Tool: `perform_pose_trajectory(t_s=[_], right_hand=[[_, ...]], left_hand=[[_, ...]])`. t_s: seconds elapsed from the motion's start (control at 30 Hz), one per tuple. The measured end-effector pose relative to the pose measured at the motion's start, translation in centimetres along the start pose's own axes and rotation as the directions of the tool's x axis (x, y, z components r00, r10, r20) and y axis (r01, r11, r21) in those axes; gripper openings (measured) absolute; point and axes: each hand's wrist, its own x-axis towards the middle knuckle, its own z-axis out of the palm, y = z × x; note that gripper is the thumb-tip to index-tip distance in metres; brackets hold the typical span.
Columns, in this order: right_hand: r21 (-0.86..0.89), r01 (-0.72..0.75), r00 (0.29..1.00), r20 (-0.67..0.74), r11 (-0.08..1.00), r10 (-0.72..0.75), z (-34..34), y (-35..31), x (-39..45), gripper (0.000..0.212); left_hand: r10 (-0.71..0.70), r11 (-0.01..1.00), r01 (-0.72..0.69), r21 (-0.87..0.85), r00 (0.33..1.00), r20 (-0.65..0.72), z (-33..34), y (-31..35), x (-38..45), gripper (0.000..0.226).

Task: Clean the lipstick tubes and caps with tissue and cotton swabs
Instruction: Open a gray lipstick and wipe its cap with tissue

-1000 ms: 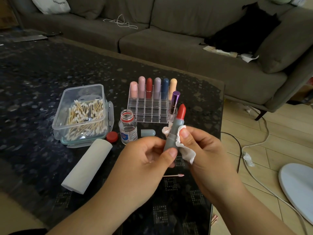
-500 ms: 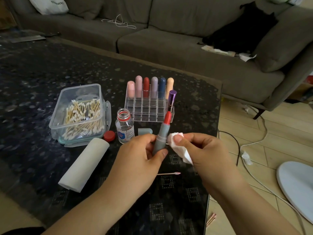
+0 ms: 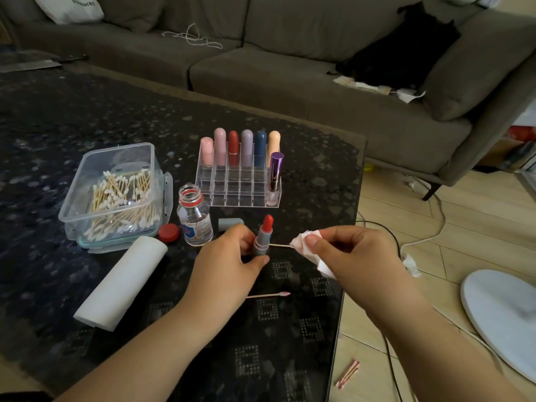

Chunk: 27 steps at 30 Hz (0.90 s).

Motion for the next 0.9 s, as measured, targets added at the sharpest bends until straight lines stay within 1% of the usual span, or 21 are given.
perform_pose_trajectory(t_s=[0.13, 0.23, 0.4, 0.53, 0.73, 0.9], right_hand=[[-0.025, 0.017, 1.000, 0.012, 1.000, -0.017, -0.5, 0.2, 0.0, 0.018], [-0.034, 0.027, 1.000, 0.012, 0.999, -0.027, -0.8, 0.2, 0.0, 0.017], [-0.069, 0.036, 0.999, 0.030, 0.997, -0.034, -0.9, 0.4, -0.1, 0.012], [-0.072, 0.047, 0.997, 0.059, 0.996, -0.043, -0.7, 0.5, -0.2, 0.014], [-0.080, 0.052, 0.997, 0.062, 0.995, -0.047, -0.6, 0.5, -0.2, 0.014], [-0.085, 0.052, 0.997, 0.058, 0.995, -0.047, -0.6, 0.6, -0.1, 0.010]], left_hand=[[0.041, 0.999, -0.040, 0.016, 0.999, -0.033, 0.8, -0.2, 0.1, 0.019], [0.088, 0.995, -0.084, 0.061, 0.993, -0.073, 1.1, -0.3, 0.2, 0.021], [0.067, 0.996, -0.061, 0.068, 0.995, -0.080, 1.4, -0.6, 0.2, 0.026], [0.068, 0.995, -0.062, 0.082, 0.995, -0.078, 1.2, -0.8, 0.2, 0.022], [0.083, 0.990, -0.075, 0.120, 0.994, -0.065, 1.0, -0.8, 0.3, 0.022], [0.085, 0.990, -0.077, 0.121, 0.995, -0.059, 0.9, -0.9, 0.2, 0.023]])
